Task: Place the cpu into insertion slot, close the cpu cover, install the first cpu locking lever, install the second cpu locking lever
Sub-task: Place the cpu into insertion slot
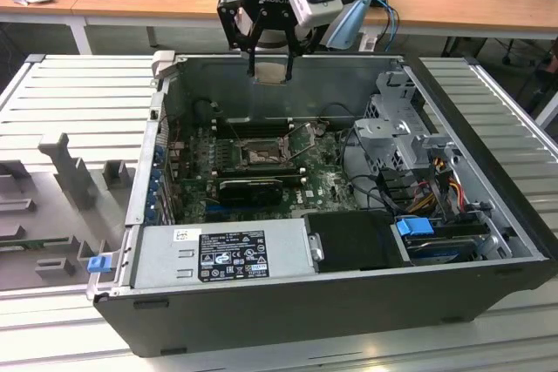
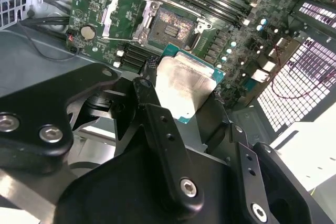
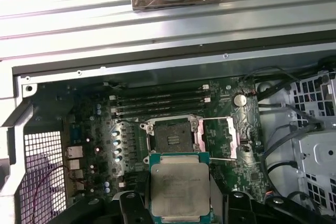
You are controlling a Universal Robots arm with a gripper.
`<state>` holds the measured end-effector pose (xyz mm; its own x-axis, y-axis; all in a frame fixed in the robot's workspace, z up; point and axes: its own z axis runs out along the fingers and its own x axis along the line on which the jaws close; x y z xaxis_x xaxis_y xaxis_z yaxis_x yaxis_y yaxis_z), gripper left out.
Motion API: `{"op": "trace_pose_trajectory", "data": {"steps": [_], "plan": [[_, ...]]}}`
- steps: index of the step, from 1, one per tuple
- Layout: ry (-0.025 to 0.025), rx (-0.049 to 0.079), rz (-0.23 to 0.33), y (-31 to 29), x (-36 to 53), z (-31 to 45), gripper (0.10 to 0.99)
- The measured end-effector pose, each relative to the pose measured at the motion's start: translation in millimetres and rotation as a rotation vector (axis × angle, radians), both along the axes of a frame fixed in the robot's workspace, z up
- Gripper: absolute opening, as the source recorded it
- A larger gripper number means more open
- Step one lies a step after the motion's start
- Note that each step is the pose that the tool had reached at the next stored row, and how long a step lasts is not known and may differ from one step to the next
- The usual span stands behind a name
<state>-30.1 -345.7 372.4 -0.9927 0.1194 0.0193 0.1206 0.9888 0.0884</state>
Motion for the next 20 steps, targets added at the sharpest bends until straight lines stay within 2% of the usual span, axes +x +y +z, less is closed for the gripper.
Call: {"op": "trace_pose_trajectory", "data": {"steps": [20], "plan": [[0.0,0.0,-0.058,0.0,0.0,-0.9,0.541]]}}
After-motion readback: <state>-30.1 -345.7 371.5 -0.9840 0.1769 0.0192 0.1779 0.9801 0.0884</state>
